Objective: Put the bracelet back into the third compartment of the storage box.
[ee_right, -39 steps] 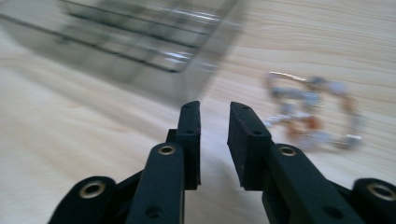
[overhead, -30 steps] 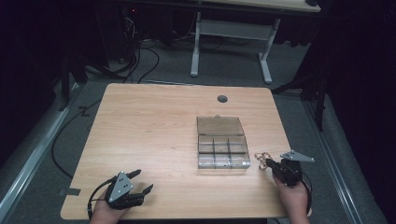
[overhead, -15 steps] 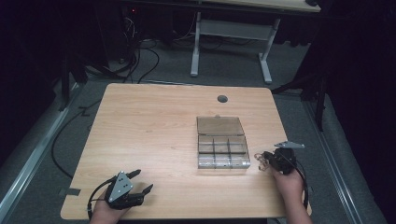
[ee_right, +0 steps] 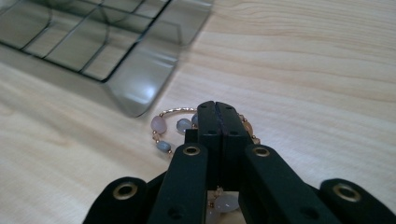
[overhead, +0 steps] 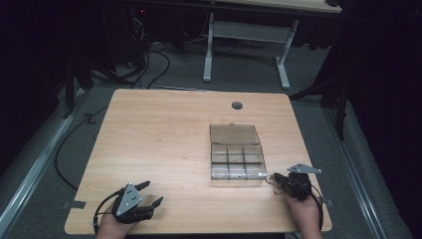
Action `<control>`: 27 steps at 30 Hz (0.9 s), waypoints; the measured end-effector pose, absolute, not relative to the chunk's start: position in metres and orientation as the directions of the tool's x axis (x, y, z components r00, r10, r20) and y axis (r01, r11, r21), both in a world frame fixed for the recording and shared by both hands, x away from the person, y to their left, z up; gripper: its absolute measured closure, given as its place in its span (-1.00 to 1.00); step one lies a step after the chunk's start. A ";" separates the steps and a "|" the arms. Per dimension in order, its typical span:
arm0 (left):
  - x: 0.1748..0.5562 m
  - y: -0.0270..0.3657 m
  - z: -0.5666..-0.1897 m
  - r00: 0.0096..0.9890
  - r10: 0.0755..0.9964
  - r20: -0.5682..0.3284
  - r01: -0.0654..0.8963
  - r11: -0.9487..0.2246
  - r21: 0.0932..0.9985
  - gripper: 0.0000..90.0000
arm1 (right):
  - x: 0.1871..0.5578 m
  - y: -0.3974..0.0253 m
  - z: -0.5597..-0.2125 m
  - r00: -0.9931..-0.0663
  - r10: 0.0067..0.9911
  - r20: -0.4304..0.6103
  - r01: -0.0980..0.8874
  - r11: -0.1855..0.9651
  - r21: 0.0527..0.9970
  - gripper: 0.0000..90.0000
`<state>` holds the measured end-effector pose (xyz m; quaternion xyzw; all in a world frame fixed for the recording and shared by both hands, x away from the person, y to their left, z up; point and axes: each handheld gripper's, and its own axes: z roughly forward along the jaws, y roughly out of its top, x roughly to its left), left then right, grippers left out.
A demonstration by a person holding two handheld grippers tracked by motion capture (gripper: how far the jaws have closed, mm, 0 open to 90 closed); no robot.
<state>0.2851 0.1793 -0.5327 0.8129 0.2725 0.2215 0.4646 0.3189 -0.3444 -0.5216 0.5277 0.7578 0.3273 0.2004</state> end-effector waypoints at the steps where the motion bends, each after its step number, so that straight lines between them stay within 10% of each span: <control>1: 0.285 0.179 -0.533 0.753 0.649 0.107 0.237 -0.419 0.876 -0.32 | 0.316 -0.343 -0.522 -0.369 0.929 0.040 0.663 0.233 0.712 1.00; 27: 0.286 0.179 -0.533 0.747 0.657 0.104 0.243 -0.415 0.877 -0.32 | 0.278 -0.303 -0.525 -0.513 0.858 0.023 0.600 0.340 0.724 1.00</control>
